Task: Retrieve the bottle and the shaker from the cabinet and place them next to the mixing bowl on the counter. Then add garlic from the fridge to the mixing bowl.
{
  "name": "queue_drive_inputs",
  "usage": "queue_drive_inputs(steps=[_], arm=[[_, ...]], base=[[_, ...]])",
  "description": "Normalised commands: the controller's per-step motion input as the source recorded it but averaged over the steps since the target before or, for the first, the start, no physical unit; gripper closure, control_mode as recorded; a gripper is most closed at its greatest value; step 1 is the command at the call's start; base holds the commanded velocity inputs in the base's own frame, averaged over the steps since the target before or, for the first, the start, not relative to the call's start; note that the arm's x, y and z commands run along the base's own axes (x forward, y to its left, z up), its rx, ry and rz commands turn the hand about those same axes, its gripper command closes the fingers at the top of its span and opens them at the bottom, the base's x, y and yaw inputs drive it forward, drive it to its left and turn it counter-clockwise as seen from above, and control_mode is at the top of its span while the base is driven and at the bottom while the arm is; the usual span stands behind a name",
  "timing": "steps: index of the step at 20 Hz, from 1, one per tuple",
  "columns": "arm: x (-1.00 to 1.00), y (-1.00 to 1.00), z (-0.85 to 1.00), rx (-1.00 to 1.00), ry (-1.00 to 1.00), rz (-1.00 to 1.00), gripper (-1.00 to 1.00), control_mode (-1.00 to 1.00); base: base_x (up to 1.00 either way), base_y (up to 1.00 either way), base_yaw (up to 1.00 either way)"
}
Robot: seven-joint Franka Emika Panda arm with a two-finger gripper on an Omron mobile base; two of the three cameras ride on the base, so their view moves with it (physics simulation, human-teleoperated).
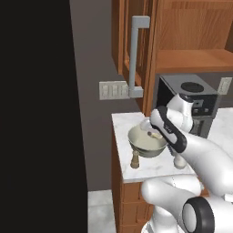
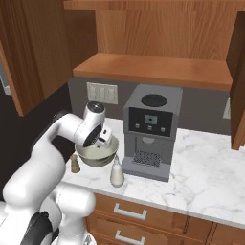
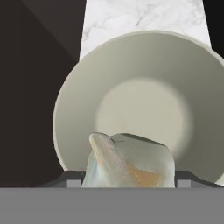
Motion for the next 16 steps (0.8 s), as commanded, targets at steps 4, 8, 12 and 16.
queue_drive_inputs(steps=[4,8,12,16], arm=[[0.12,0.15,-0.02,0.00,0.00,-0.05,1.00,-1.00],[0.11,0.03,-0.14,0.00,0.00,-0.04,1.00,-1.00],[0.16,0.00,-0.21,0.00,0.00,-0.03,1.00,-1.00],[0.20,0.00,-0.16,0.00,0.00,-0.03,1.00,-1.00]], base=[[0.00,0.00,0.00],[0.00,0.00,0.00],[0.00,0.00,0.00],[0.00,0.00,0.00]])
